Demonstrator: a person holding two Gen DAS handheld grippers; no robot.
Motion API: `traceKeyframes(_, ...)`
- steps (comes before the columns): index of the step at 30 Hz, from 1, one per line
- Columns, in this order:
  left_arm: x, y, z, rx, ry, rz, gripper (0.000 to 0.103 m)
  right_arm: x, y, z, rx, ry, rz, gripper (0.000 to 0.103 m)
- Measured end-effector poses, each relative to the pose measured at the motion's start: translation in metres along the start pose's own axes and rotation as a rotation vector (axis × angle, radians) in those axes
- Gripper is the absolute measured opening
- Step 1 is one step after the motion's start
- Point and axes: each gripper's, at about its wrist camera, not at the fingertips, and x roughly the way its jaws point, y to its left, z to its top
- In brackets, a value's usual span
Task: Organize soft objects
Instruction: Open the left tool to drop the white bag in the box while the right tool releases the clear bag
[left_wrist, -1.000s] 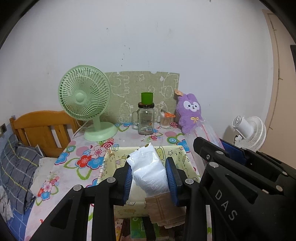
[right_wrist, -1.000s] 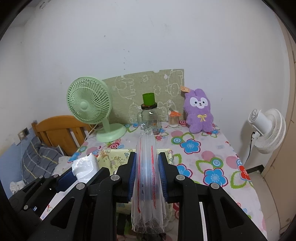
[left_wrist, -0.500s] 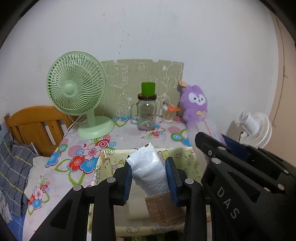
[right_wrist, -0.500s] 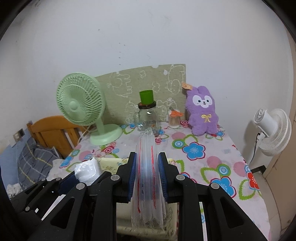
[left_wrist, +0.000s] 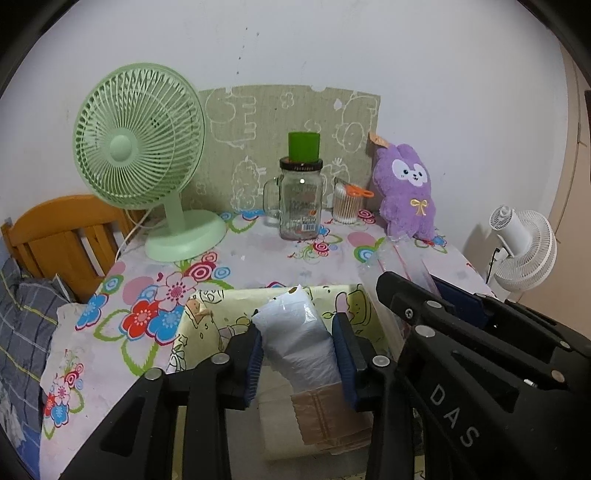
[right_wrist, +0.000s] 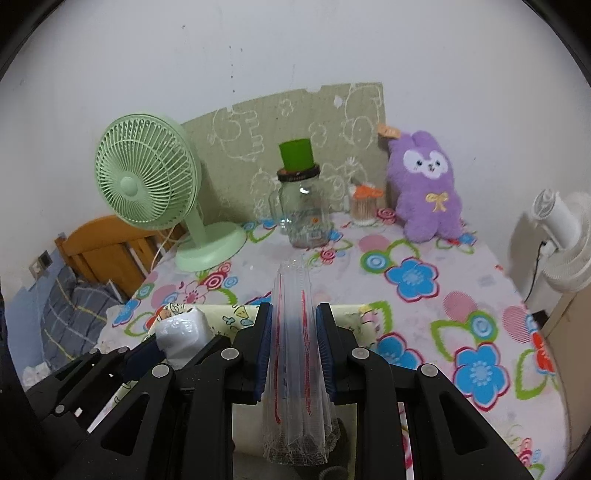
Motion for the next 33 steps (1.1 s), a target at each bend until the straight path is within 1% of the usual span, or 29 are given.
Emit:
traceKeyframes(2, 0.002, 0.002, -0.001, -0.007, 0.008, 0.006, 0.045, 0.004, 0.002, 0.000, -0.005, 0.005, 0.007, 0.027)
traceKeyframes(3, 0.003, 0.003, -0.002, -0.008, 0.010, 0.011, 0.050, 0.006, 0.003, -0.001, -0.007, 0.010, 0.014, 0.027)
traceKeyframes(4, 0.003, 0.004, -0.002, -0.010, 0.014, 0.019, 0.058, 0.007, 0.003, -0.001, -0.008, 0.012, 0.018, 0.027)
traceKeyframes(6, 0.005, 0.005, -0.002, -0.013, 0.019, 0.035, 0.064, 0.009, 0.004, -0.001, -0.009, 0.013, 0.017, 0.027)
traceKeyframes(8, 0.007, 0.007, -0.003, -0.013, 0.029, 0.043, 0.066, 0.011, 0.005, -0.001, -0.014, 0.015, 0.012, 0.027)
traceKeyframes(11, 0.008, 0.008, -0.005, -0.013, 0.036, 0.042, 0.074, 0.013, 0.006, -0.002, -0.022, 0.014, 0.014, 0.029)
traceKeyframes(13, 0.008, 0.008, -0.005, -0.008, 0.035, 0.044, 0.079, 0.015, 0.007, -0.003, -0.030, 0.021, 0.022, 0.033)
traceKeyframes(14, 0.007, 0.008, -0.006, -0.003, 0.034, 0.045, 0.079, 0.015, 0.007, -0.003, -0.031, 0.023, 0.026, 0.035)
traceKeyframes(15, 0.006, 0.008, -0.006, 0.004, 0.031, 0.046, 0.081, 0.016, 0.007, -0.004, -0.030, 0.026, 0.030, 0.047)
traceKeyframes(16, 0.006, 0.007, -0.006, 0.009, 0.028, 0.045, 0.082, 0.015, 0.006, -0.004, -0.024, 0.025, 0.038, 0.067)
traceKeyframes(18, 0.003, 0.005, -0.007, 0.020, 0.021, 0.041, 0.084, 0.011, 0.004, -0.007, -0.006, -0.006, 0.034, 0.083)
traceKeyframes(19, 0.001, 0.005, -0.008, 0.022, 0.016, 0.042, 0.085, 0.008, 0.005, -0.007, -0.006, -0.017, 0.027, 0.083)
traceKeyframes(22, -0.001, 0.004, -0.009, 0.026, 0.015, 0.023, 0.091, 0.006, 0.007, -0.006, -0.031, -0.008, 0.023, 0.084)
traceKeyframes(25, -0.008, 0.001, -0.010, 0.038, 0.002, 0.032, 0.094, 0.001, 0.008, -0.006, -0.049, -0.004, 0.015, 0.086)
traceKeyframes(29, -0.018, -0.005, -0.010, 0.060, -0.020, 0.063, 0.097, -0.009, 0.006, -0.008, -0.042, -0.018, 0.001, 0.090)
traceKeyframes(33, -0.028, -0.007, -0.008, 0.054, -0.031, 0.054, 0.099, -0.023, 0.006, -0.007, -0.044, -0.034, -0.010, 0.091)
